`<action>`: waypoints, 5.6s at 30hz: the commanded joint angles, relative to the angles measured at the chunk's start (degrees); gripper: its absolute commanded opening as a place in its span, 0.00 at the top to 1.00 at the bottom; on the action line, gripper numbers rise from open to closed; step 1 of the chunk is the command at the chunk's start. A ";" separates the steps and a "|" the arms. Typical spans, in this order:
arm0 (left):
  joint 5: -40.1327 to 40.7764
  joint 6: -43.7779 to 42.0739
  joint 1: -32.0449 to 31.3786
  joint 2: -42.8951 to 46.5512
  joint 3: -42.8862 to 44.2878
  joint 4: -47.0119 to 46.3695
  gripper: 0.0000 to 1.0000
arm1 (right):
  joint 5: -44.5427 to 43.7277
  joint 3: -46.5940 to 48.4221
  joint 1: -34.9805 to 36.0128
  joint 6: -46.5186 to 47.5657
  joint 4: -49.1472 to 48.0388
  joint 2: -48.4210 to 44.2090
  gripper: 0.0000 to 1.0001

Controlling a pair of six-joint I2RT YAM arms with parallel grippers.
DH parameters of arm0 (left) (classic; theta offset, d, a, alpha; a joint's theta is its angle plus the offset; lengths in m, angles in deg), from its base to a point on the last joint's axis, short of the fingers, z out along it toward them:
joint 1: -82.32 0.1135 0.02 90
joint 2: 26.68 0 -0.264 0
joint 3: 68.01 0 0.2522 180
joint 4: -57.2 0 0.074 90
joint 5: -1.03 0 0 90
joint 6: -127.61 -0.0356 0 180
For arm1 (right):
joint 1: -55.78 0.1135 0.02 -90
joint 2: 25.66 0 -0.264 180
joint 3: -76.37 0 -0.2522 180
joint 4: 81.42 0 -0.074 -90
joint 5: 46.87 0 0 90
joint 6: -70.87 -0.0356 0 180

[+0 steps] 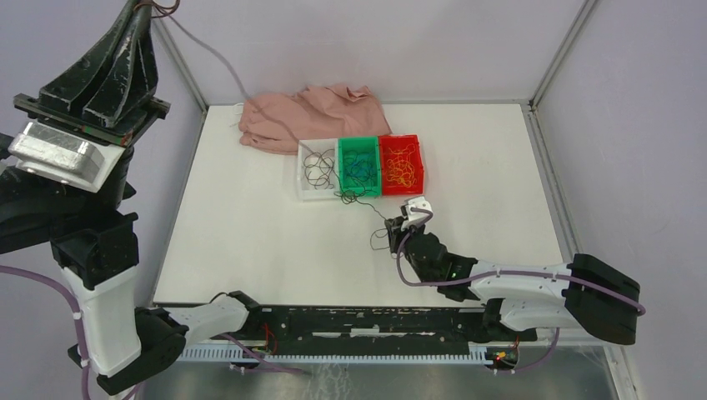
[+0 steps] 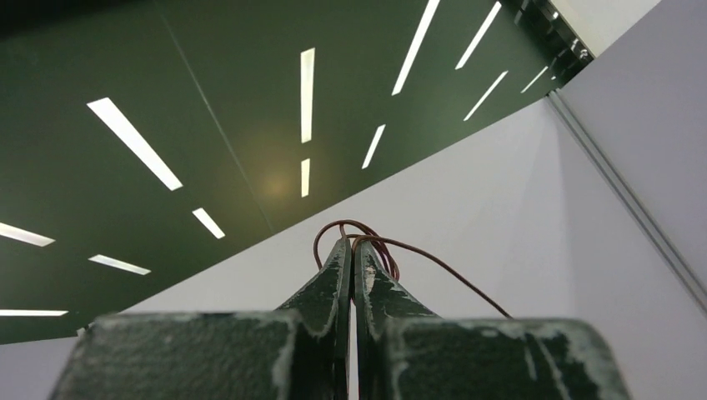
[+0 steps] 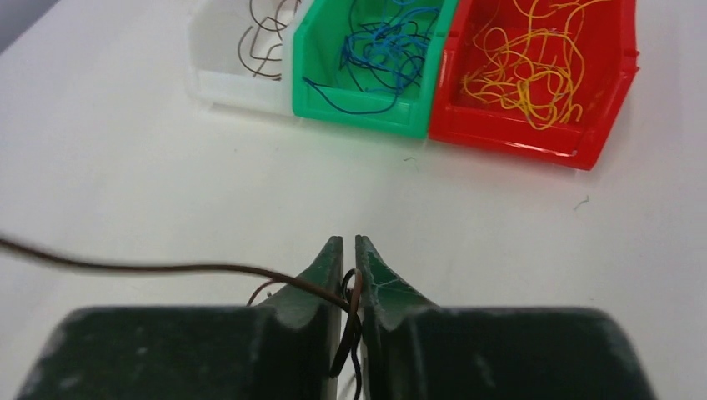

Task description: Untangle the cables

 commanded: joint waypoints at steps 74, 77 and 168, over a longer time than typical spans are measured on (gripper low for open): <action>3.83 -7.41 13.48 -10.12 -41.50 -2.35 0.97 | 7.37 6.14 -12.39 -6.06 34.57 -24.73 1.00; 3.31 -8.52 13.65 -12.79 -42.06 -2.69 0.97 | 6.68 6.11 -12.35 -6.01 35.78 -26.39 1.00; -37.06 17.32 5.42 -10.21 -51.98 28.42 0.01 | 20.51 35.89 -12.68 -24.29 35.71 6.47 1.00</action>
